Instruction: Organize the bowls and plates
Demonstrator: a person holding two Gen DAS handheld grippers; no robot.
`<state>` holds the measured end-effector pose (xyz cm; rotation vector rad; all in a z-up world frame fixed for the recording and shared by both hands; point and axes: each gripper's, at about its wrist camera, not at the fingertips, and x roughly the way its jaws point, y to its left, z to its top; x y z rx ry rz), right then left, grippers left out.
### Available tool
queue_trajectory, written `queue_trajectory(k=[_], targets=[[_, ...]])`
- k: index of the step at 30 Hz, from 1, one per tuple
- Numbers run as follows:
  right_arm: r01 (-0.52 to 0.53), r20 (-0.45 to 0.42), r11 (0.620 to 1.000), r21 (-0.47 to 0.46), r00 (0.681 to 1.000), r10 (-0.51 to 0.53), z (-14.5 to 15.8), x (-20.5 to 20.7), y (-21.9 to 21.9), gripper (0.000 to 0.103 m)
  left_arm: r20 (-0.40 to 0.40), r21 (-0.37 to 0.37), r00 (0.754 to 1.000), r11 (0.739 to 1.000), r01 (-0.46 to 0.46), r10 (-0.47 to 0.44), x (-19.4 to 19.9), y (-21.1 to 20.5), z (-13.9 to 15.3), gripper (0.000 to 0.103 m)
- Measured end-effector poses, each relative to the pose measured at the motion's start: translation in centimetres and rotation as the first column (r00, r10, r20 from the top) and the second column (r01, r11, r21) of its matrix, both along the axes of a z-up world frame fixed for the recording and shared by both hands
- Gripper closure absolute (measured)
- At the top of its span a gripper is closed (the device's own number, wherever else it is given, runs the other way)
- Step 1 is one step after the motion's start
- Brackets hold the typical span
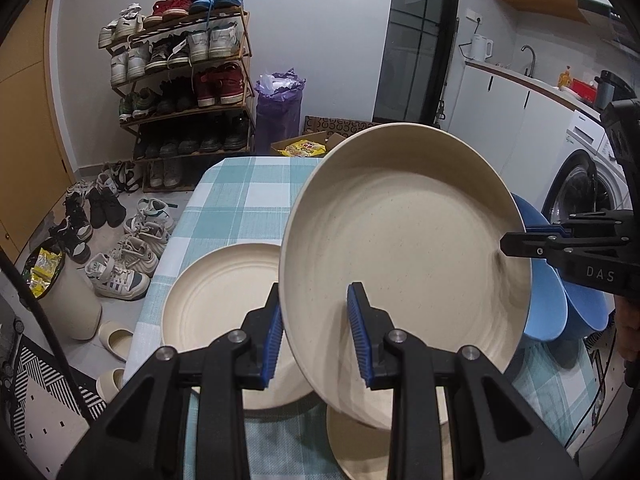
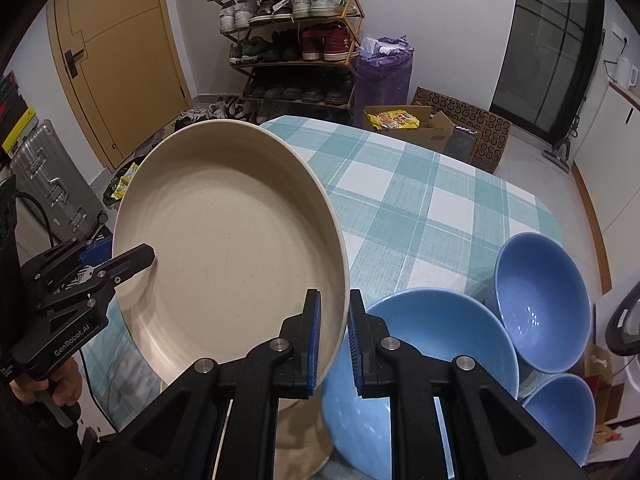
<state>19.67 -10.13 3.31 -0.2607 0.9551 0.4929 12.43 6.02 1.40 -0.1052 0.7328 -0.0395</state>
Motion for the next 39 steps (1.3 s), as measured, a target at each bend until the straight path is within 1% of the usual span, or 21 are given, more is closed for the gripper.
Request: queue_trajectory(k=[7,13,22,32,39], targets=[[-0.005,0.0,1.0,-0.005,1.0,0.005,-0.4,-2.2,-0.2,0.09,-0.003,-0.003,1.0,1.0,0.007,-0.007,-1.1,-0.1,-0.4,0.074],[-0.005,0.001,1.0,0.002,1.0,0.005,-0.6,-3.0,-0.6,0.09,-0.005,0.0,1.0,1.0,0.017,-0.017,-2.2,-0.3,-1.0,0.074],[-0.007,-0.004,1.0,0.005,1.0,0.007,-1.7,-5.0,-1.2,0.09,-0.026,-0.003,0.999,1.0,0.019,-0.019,-3.7,-0.6,-2.2,0.074],[-0.02,-0.025,1.0,-0.014,1.0,0.019,-3.4,-5.8,-0.8,0.09,-0.038,-0.01,0.999,1.0,0.012,-0.012,-4.5,-0.6,-3.4,0.074],[-0.019,-0.024,0.999,-0.039,1.0,0.018,-4.4,-6.2,-0.8,0.09,-0.061,-0.027,0.998,0.999,0.019,-0.02,-4.4,-0.6,-5.0,0.074]])
